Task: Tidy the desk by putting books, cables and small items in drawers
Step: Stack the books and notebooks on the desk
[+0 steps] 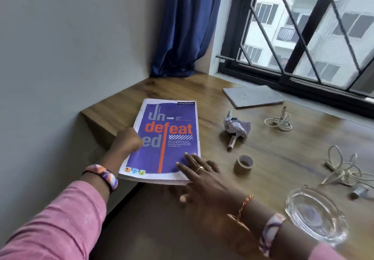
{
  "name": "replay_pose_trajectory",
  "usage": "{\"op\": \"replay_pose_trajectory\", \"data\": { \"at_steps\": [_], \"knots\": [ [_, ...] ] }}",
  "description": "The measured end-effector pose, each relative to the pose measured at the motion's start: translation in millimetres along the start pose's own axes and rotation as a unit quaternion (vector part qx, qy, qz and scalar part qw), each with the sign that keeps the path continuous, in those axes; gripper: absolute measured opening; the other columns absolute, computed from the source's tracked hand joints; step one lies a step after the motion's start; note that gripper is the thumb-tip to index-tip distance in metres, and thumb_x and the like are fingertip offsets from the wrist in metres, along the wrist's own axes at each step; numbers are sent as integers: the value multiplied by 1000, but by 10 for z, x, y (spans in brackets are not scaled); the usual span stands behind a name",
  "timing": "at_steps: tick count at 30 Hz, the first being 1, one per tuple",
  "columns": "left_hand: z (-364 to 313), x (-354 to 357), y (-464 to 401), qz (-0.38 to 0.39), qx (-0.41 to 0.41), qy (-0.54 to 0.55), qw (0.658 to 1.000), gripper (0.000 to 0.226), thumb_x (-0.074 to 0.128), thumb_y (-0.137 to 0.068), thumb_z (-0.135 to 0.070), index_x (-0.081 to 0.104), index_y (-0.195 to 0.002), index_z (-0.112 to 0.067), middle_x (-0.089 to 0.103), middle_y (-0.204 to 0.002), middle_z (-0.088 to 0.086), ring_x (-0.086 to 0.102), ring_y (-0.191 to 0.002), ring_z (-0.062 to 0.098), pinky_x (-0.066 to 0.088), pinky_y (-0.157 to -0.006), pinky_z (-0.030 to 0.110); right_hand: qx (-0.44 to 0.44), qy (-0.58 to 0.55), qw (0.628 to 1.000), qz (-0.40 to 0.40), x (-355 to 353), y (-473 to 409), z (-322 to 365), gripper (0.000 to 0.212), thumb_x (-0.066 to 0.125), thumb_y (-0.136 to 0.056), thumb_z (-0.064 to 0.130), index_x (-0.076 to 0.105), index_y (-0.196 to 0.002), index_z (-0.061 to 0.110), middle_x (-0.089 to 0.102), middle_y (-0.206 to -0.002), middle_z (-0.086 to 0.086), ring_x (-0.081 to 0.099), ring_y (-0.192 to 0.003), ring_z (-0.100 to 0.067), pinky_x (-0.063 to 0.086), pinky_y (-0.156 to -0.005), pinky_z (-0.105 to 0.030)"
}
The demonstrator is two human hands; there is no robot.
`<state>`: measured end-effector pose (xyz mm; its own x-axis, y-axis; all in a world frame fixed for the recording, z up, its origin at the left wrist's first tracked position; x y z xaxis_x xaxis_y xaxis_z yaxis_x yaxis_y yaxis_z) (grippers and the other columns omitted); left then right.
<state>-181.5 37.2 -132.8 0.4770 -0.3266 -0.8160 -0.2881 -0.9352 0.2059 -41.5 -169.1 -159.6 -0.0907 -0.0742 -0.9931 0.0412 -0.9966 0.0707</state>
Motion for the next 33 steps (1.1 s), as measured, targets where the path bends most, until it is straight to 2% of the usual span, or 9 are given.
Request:
{"op": "replay_pose_trajectory", "data": {
  "at_steps": [2, 5, 11, 17, 20, 24, 27, 30, 33],
  "knots": [
    [-4, -11, -9, 4, -1, 16, 1000, 27, 61, -84, -11, 62, -109, 1, 66, -111, 17, 63, -95, 31, 45, -70, 31, 33, -15, 999, -19, 147, -49, 56, 85, 0, -77, 75, 21, -145, 29, 27, -153, -9, 16, -142, -31, 25, -108, -51],
    [5, -17, -5, -7, 11, 31, 999, 35, 63, -87, -18, 56, -115, 1, 62, -118, 18, 61, -102, 32, 42, -71, 31, 50, -80, 995, -32, 184, -126, 27, 85, -6, -69, 73, 9, -146, 42, 2, -158, 5, -14, -141, -15, -1, -115, -36],
    [-123, -72, -265, 50, 64, -34, 996, 34, 62, -88, -22, 57, -115, -3, 64, -114, 14, 63, -98, 29, 49, -76, 33, 86, -102, 989, -56, 97, -338, 58, 83, -9, -68, 70, 13, -144, 46, 4, -157, 13, -13, -139, -8, 0, -116, -33],
    [-472, 41, -545, 27, 145, -265, 953, 25, 50, -93, -22, 53, -115, -10, 59, -121, 9, 48, -118, 27, 28, -106, 39, 145, -128, 976, -98, 151, -351, -13, 70, 7, -78, 69, 18, -143, 44, 6, -156, 10, -15, -138, -6, -6, -113, -26],
    [-558, 59, -720, 31, 180, -318, 930, 24, 55, -91, -26, 53, -110, -12, 61, -117, 7, 54, -111, 24, 22, -105, 40, 175, -143, 967, -118, 191, -341, -18, 84, 13, -76, 78, 25, -145, 32, 5, -156, 4, -14, -142, -11, -1, -116, -32],
    [-408, -24, -878, 30, 188, -210, 959, 43, 75, -73, -40, 54, -96, -10, 64, -101, 9, 59, -89, 22, 44, -72, 32, 246, -103, 956, -119, 153, -301, 19, 99, 13, -69, 87, 17, -148, 28, -3, -155, 1, -12, -144, -17, 1, -118, -33],
    [-326, -95, -939, 40, 199, -138, 969, 43, 78, -69, -42, 52, -82, -10, 61, -82, 5, 55, -70, 16, 36, -52, 25, 300, -63, 942, -141, 109, -328, 100, 99, 22, -72, 85, 31, -145, 19, 22, -152, -13, 23, -142, -24, 12, -116, -36],
    [-302, -33, -1012, 170, 117, 114, 972, 39, 80, -68, -30, 62, -83, 1, 66, -83, 11, 59, -70, 23, 42, -58, 28, 314, -46, 932, -172, 125, -319, 130, 86, 26, -80, 78, 53, -129, 13, 54, -133, -18, 55, -120, -33, 41, -99, -42],
    [-292, 53, -956, 240, 63, 293, 923, 20, 72, -78, -10, 63, -90, 3, 66, -98, 24, 61, -74, 30, 52, -72, 39, 313, -36, 933, -174, 142, -319, 154, 80, 27, -83, 73, 57, -125, 12, 57, -130, -16, 58, -117, -32, 43, -97, -41]
  ]
}}
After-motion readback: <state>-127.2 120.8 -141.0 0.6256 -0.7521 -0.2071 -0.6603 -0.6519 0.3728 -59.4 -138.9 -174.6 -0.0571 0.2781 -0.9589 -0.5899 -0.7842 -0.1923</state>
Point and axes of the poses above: each hand's wrist, its own y-axis away from the middle knuckle, its own x-axis out of the palm, z = x × y, the point moved 1 cm from there along -y, towards the middle knuckle
